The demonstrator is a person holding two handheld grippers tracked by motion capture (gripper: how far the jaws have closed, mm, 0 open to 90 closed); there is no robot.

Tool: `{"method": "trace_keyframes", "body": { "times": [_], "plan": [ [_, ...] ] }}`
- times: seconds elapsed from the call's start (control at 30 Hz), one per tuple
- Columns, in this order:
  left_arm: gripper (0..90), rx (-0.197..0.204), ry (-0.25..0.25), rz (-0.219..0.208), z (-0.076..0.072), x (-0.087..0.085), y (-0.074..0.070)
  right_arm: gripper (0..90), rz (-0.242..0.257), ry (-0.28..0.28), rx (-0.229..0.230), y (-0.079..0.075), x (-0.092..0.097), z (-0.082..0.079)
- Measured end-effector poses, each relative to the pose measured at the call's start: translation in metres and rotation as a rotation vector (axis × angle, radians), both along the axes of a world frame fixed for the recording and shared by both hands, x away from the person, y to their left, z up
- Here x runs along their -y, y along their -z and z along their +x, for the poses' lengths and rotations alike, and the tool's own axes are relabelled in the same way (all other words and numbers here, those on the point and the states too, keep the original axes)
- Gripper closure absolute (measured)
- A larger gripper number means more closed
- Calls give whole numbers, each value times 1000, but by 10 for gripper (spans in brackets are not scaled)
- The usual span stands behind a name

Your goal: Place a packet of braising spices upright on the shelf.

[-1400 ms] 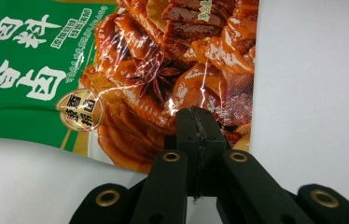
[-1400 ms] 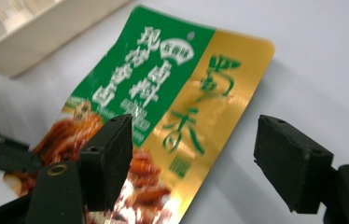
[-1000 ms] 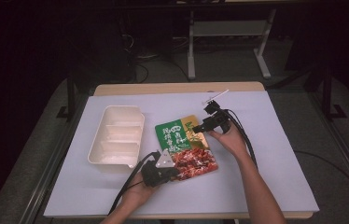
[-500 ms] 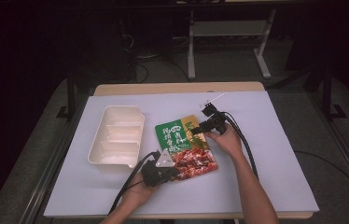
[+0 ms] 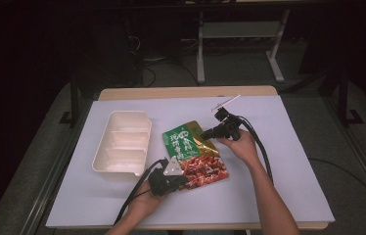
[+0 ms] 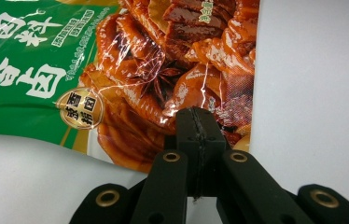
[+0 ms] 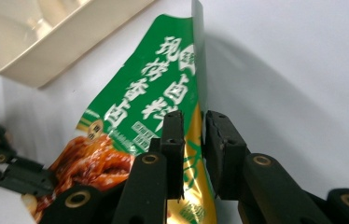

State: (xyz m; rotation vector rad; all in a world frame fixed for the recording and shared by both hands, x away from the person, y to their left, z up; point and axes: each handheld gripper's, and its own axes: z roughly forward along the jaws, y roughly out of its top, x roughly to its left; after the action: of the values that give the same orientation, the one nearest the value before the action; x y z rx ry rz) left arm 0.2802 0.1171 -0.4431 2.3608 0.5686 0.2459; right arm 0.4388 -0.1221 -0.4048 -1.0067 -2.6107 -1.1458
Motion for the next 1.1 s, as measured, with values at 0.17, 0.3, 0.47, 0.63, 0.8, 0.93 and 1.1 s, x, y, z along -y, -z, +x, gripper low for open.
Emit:
{"method": "trace_keyframes", "body": {
  "times": [0.17,0.3,0.47,0.63,0.8,0.93,1.1],
  "plan": [
    [900,1,1,-1,0,0,0,747,-19,-26,-21,5,-5,1],
    [900,3,2,-1,0,0,0,722,-31,-13,-53,18,-10,7],
    [900,4,2,-3,0,0,0,720,-36,2,-67,27,-13,10],
    [900,7,-4,-5,-1,0,1,741,-38,12,-80,34,-16,13],
    [899,14,-6,-17,-2,-1,2,811,-36,28,-97,38,-17,15],
    [898,26,-6,-47,-3,-4,4,882,-28,33,-79,32,-16,13],
    [867,10,-2,-54,-3,-5,4,895,-27,27,-54,20,-16,7]
  ]
}}
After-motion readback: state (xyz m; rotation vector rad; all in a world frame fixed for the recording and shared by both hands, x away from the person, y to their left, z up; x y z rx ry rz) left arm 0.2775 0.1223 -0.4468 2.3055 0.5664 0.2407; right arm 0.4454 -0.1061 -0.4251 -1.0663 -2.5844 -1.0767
